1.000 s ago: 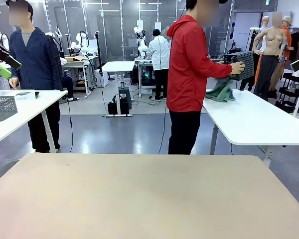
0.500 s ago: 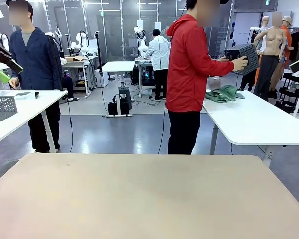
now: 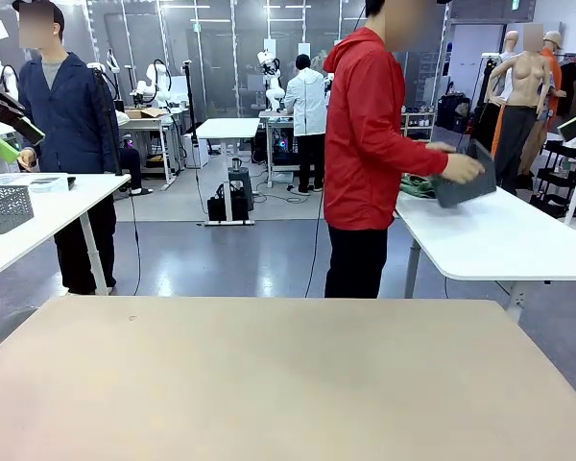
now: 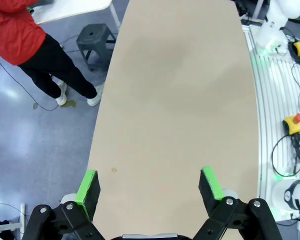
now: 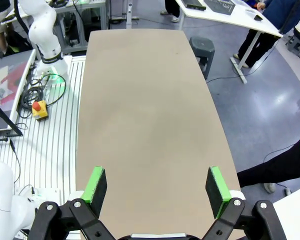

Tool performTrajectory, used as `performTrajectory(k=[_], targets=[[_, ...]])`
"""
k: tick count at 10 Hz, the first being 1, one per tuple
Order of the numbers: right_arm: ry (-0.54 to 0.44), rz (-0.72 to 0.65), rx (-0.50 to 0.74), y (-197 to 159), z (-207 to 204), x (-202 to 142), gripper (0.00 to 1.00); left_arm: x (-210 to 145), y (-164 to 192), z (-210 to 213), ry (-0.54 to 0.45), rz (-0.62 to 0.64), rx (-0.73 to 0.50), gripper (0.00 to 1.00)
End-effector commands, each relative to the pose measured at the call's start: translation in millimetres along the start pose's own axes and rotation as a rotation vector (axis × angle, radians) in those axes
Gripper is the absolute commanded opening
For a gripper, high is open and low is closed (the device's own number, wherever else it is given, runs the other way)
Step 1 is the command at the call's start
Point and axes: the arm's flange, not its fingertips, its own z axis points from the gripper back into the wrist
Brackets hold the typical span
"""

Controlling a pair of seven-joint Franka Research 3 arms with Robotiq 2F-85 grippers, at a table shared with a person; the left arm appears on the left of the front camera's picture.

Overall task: Fold the towels and place them in the basket.
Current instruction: When a person lays out a Towel with hook on the table, fold it in half twice.

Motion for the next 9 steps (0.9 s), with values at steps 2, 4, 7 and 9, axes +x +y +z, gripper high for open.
performTrajectory(k=[2, 4, 7, 9], targets=[[-0.003, 0.002, -0.001, -0.3, -0.8, 1.4, 1.0, 2.1, -0.7, 1.0, -0.005, -0.002, 0.004, 1.0], [-0.003, 0.002, -0.001, -0.3, -0.8, 1.4, 1.0, 2.1, -0.7, 1.0, -0.005, -0.002, 0.004, 1.0], [-0.003, 0.002, -0.001, -0.3, -0.8, 1.4, 1.0, 2.1, -0.7, 1.0, -0.005, -0.002, 0.004, 1.0], [-0.003, 0.002, -0.001, -0.3, -0.8, 1.4, 1.0, 2.1, -0.7, 1.0, -0.005, -0.002, 0.004, 1.0]])
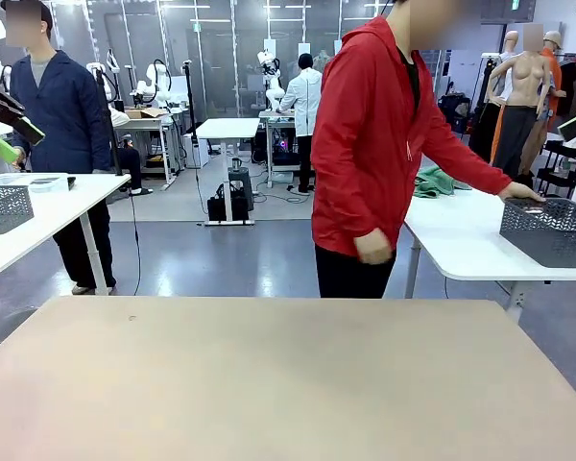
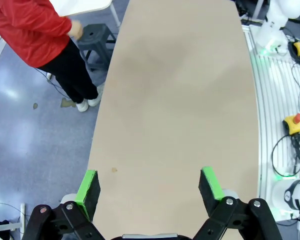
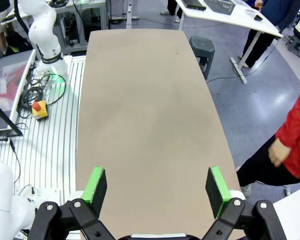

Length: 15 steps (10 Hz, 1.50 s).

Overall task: Fold the towels and place them in the basket.
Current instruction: When a person lays out a Towel with hook on the table, fold it in half twice.

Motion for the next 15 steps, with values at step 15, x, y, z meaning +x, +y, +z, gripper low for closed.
performTrajectory(k=[15], targets=[[-0.003, 0.002, -0.001, -0.3, -0.8, 1.4, 1.0, 2.1, -0.7, 1.0, -0.005, -0.002, 0.004, 1.0]])
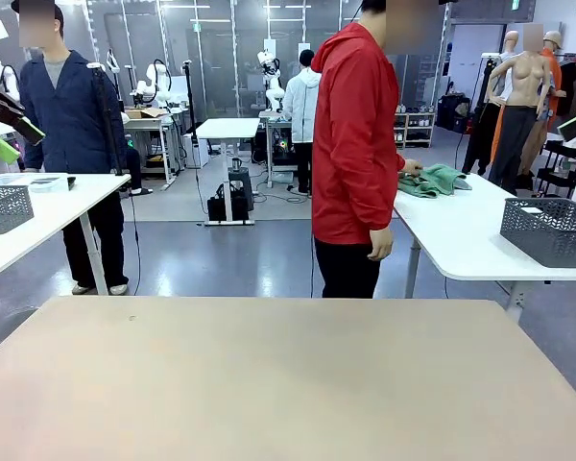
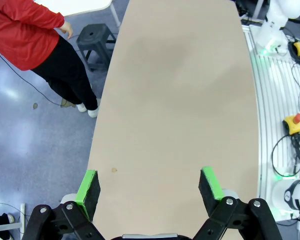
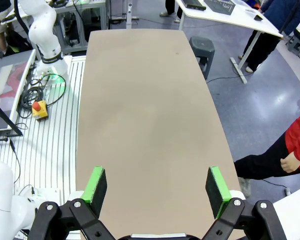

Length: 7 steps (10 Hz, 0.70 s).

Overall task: Fold the towels and place them in the basket.
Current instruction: When a person lays out a Towel with hook on the table, fold it in half twice.

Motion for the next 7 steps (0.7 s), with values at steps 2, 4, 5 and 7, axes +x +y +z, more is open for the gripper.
performTrajectory(k=[2, 4, 5, 7], targets=[[-0.003, 0.002, -0.001, -0.3, -0.8, 1.4, 1.0, 2.1, -0.7, 1.0, -0.005, -0.002, 0.004, 1.0], [0.0, 0.0, 0.0, 0.0, 0.0, 0.0, 1.0, 2.1, -0.7, 1.0, -0.005, -0.002, 0.004, 1.0], [0.043, -0.001, 0.009, -0.7, 2.3, -0.8, 1.0, 2.1, -0.7, 1.0, -0.005, -0.002, 0.004, 1.0], [0.085, 0.001, 0.016, -4.0, -0.4, 3.6, 1.0, 2.1, -0.7, 1.0, -0.005, -0.002, 0.004, 1.0]])
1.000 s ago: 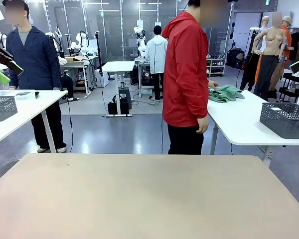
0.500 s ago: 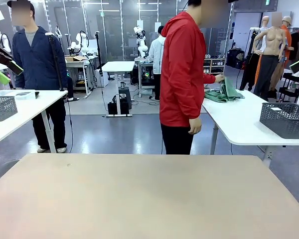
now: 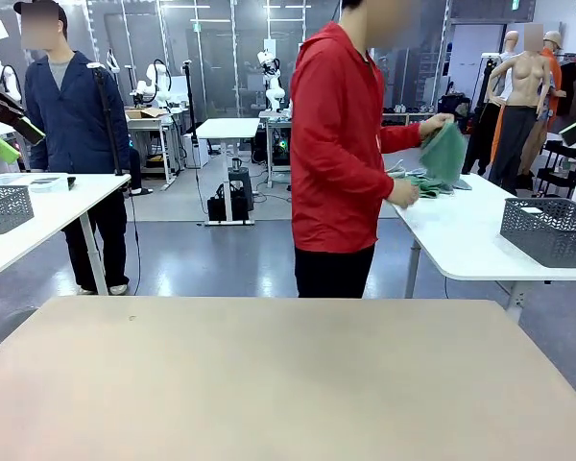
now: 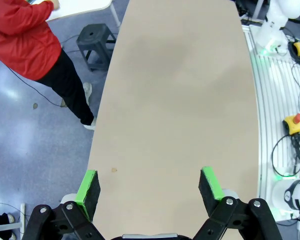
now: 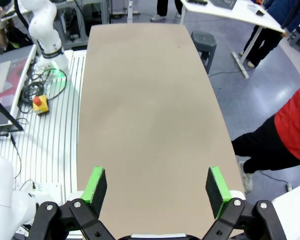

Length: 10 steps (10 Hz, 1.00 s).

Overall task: Fold the towels and place them in the basket.
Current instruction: When a person lays out a Towel with hook on the table, fold it in half twice.

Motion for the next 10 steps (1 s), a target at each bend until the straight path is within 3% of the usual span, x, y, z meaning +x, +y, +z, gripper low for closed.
performTrajectory(k=[1, 6, 10], targets=[[0.066, 0.008, 0.012, -4.9, -1.1, 9.2, 1.0, 2.1, -0.7, 1.0, -0.005, -0.003, 0.004, 1.0], [0.138, -0.002, 0.042, -9.2, -4.2, 11.1, 1.0, 2.1, -0.7, 1.0, -0.005, -0.003, 0.004, 1.0], [0.114, 0.017, 0.029, -9.2, -4.2, 5.1, 1.0, 2.1, -0.7, 1.0, -0.005, -0.003, 0.004, 1.0]])
